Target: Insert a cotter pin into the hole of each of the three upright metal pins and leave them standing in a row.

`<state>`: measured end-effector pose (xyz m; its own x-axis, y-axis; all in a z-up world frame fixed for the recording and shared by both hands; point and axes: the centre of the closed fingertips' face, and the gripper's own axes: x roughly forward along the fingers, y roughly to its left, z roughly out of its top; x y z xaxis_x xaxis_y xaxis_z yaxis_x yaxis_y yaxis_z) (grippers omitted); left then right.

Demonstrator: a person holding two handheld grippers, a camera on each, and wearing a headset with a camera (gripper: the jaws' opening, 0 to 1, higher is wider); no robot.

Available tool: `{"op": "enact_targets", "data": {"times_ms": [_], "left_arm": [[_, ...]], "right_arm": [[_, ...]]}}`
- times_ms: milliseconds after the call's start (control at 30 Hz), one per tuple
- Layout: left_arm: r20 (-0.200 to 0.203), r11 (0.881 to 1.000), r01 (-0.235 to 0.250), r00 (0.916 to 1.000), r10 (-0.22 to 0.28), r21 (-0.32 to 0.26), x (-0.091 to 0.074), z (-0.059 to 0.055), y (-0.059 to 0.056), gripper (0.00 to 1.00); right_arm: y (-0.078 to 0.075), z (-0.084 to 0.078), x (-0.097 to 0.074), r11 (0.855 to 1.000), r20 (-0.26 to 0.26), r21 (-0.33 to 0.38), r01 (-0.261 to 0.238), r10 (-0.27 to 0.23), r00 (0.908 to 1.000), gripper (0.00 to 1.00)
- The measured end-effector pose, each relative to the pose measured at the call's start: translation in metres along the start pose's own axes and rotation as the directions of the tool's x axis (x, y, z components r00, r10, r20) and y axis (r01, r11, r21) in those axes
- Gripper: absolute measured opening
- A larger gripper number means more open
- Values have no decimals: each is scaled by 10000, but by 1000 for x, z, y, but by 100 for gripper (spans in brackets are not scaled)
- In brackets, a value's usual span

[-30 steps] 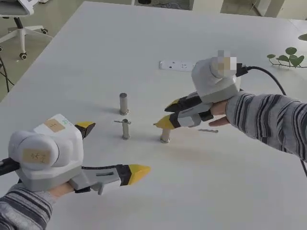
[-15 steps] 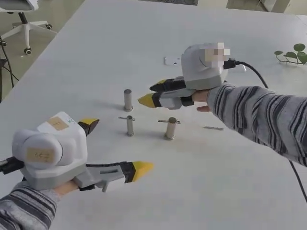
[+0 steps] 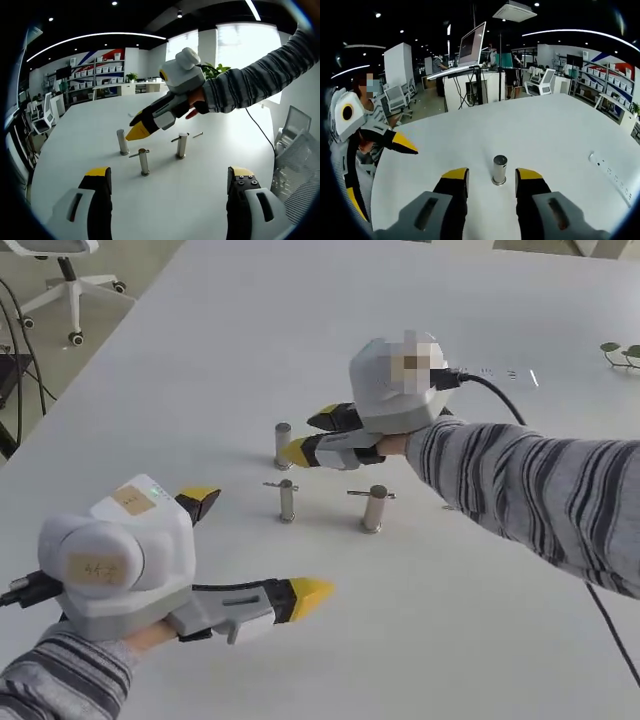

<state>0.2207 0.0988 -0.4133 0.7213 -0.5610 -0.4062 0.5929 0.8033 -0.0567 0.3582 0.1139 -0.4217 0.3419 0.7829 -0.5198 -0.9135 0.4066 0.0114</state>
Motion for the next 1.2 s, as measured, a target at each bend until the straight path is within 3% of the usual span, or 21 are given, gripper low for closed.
{"op": "enact_targets", "data": {"times_ms": [600, 733, 933, 1200], "left_arm": [[-67, 9998, -36, 10000, 35, -176, 1, -6, 3, 92], [-51, 9994, -57, 10000, 56, -334, 1, -6, 4, 91], [-42, 9994, -6, 10000, 4, -336, 1, -4, 3, 91], [-51, 9993, 4, 10000, -6, -370, 1, -4, 2, 90]], "right_arm": [[-3, -7, 28, 9998, -166, -114, 173, -175, 9997, 19], [-4, -8, 29, 9996, -226, -190, 207, -211, 9995, 13], [-8, -8, 30, 9993, -162, 282, 230, -225, 9996, 13], [-3, -7, 33, 9998, -155, 211, -7, 11, 9999, 10]]}}
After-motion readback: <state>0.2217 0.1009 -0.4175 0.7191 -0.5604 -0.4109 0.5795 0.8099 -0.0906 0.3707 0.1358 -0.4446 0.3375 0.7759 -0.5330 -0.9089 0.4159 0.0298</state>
